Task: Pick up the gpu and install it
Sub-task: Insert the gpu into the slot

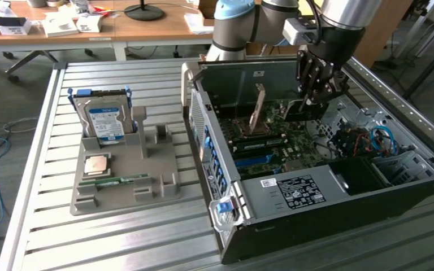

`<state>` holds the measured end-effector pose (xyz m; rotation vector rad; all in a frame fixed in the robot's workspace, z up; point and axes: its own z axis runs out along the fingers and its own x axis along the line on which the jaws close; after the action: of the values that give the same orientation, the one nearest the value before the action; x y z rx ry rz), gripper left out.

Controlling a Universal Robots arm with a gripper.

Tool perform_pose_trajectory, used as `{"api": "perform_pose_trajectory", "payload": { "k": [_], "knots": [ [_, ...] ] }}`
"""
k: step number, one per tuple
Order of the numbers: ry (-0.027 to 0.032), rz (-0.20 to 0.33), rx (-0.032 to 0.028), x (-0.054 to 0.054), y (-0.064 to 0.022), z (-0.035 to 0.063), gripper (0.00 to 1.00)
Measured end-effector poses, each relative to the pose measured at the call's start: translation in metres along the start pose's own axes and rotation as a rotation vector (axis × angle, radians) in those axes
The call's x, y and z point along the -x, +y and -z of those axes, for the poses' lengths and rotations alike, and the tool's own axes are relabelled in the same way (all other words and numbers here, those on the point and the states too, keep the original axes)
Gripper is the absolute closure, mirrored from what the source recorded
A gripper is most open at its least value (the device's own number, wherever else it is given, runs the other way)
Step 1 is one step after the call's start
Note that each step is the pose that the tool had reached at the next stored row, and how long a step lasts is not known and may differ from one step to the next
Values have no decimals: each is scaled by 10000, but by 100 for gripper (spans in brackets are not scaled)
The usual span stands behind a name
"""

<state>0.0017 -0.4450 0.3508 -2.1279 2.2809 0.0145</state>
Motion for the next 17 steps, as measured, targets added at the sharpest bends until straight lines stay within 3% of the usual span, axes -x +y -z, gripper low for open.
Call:
{"api": "perform_pose_trajectory", "payload": {
  "k": [4, 8, 17],
  "knots": [
    [-5, 3, -2, -2, 22, -1, 74],
    [-91, 9, -5, -4, 47, -14, 74],
    [-94, 31, -5, -5, 57, -17, 74]
  ]
}}
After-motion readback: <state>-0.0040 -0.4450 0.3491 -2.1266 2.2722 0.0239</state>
